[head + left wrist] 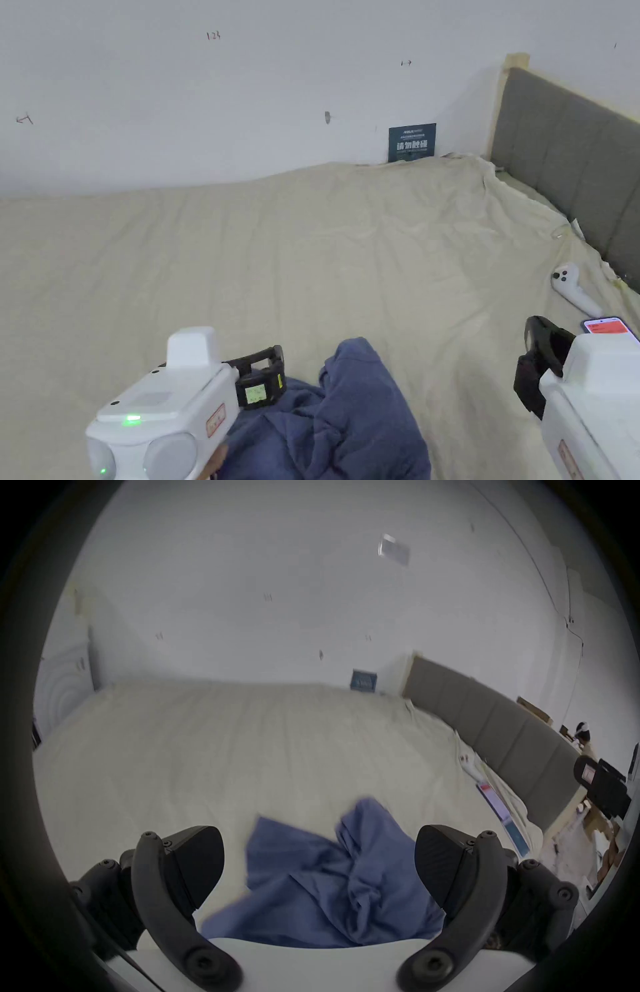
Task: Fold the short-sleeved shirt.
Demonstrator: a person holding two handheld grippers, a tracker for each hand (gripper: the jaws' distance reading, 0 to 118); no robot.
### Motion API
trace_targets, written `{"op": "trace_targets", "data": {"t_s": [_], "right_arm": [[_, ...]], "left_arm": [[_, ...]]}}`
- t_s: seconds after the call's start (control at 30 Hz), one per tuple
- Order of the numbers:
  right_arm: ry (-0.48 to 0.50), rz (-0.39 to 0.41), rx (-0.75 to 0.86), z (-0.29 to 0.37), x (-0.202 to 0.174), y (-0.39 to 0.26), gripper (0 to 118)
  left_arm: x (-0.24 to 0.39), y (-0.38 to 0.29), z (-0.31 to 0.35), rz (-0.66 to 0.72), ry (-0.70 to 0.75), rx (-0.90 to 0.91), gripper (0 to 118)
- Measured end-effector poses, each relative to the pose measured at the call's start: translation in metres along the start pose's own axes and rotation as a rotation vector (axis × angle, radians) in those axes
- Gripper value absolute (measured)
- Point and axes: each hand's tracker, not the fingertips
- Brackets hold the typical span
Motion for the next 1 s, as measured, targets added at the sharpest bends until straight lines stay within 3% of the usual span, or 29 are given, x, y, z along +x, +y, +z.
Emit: {"op": "trace_targets", "data": {"t_s": [0.13,0.2,0.43,0.83,1.0], "right_arm": [[0.015,0.000,0.021,0.001,-0.004,0.006,0],[0.018,0.001,0.028,0.001,-0.006,0.007,0],[0.030,0.001,0.046,0.003,-0.012,0.008,0],[0.042,-0.006,0.052,0.002,-0.018,0.010,0],[0.046,-0.004,0.048,0.001,-0.019,0.009,0]], "left_arm": [[-0.016,0.005,0.019,-0.025,0.091,0.137,110],[-0.023,0.006,0.028,-0.030,0.120,0.171,96],[-0.038,-0.003,0.044,-0.094,0.098,0.241,2],[-0.036,-0.005,0.046,-0.134,0.088,0.223,0],[-0.042,-0.005,0.028,-0.062,0.073,0.016,0]]}}
